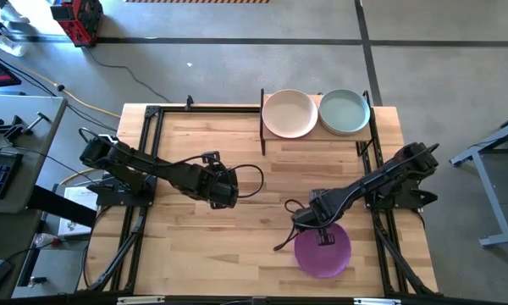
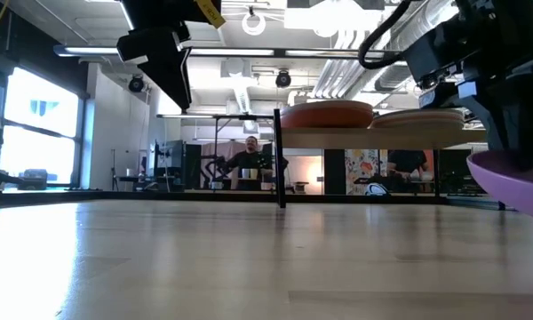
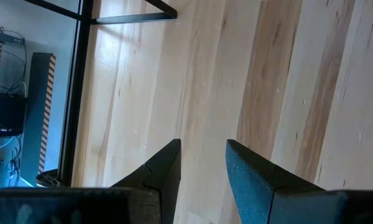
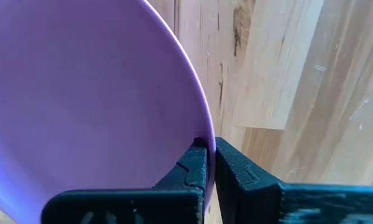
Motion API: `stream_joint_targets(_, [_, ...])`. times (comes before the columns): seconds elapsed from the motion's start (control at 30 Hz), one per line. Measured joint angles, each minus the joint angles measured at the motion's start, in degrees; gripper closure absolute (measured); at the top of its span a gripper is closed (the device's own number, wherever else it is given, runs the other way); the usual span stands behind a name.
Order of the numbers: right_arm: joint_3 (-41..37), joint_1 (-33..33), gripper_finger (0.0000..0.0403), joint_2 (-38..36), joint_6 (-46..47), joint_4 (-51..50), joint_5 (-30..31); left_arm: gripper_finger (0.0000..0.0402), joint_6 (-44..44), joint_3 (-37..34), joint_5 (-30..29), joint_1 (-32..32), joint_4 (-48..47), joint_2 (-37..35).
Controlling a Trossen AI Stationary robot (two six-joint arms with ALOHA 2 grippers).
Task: Place and stack plates onto a shelf
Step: Stack the violet plate into the white plate on the shelf
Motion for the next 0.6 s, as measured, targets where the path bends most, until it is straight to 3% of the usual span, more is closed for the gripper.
stream_joint_targets(0.6, [7.09,-3.46,0.0402,-1.33,-2.41,-8.41,5.26,0.0284,-0.01,0.0,0.0,0.0,0.01,0.0])
